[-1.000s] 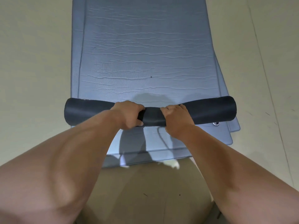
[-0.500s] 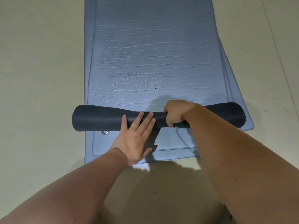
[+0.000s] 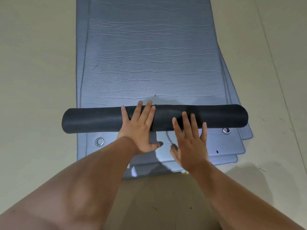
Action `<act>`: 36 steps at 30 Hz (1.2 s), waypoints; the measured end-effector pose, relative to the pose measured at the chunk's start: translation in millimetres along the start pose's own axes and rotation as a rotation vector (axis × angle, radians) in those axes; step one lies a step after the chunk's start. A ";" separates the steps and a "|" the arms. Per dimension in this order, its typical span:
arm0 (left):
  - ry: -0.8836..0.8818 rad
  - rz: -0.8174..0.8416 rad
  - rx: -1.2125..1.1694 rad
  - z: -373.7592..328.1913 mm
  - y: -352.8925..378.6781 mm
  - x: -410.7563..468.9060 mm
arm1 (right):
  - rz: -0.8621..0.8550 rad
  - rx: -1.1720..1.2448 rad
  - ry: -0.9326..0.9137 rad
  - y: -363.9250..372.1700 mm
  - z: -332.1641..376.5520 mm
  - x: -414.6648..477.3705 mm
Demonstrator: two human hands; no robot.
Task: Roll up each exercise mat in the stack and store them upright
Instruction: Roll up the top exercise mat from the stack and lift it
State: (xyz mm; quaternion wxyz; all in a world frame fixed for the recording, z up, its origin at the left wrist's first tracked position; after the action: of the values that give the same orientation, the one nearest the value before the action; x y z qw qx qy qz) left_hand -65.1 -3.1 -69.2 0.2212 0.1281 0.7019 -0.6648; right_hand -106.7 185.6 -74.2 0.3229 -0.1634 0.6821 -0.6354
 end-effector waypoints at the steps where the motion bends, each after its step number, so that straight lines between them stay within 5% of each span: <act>1: -0.001 -0.005 -0.011 2.4 -2.7 5.1 | 0.041 -0.035 0.006 6.5 -2.0 -0.3; 10: -0.080 -0.123 -0.017 0.8 -21.2 6.1 | 0.157 -0.058 0.056 -7.2 -9.3 61.6; 22: -0.129 -0.066 -0.064 5.3 -20.7 12.6 | 0.293 -0.113 0.075 -36.2 -13.6 123.1; 36: -0.040 -0.235 -0.083 -7.6 21.7 -56.7 | 0.562 0.064 -0.014 -75.5 -2.0 85.0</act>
State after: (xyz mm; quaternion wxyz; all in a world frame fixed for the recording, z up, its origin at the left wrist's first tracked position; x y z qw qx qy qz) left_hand -6.6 12.7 -60.8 0.1609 0.0224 0.7346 -0.6588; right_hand -184.9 122.7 -20.6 0.4961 0.0381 0.6781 -0.5410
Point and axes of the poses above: each hand's wrist, its own x-axis towards the middle knuckle, its own y-axis out of the palm, z = x × y, the point moved 4 cm from there along x, towards the middle knuckle, and after that the axes turned 3 degrees about z, right-handed, at the moved point
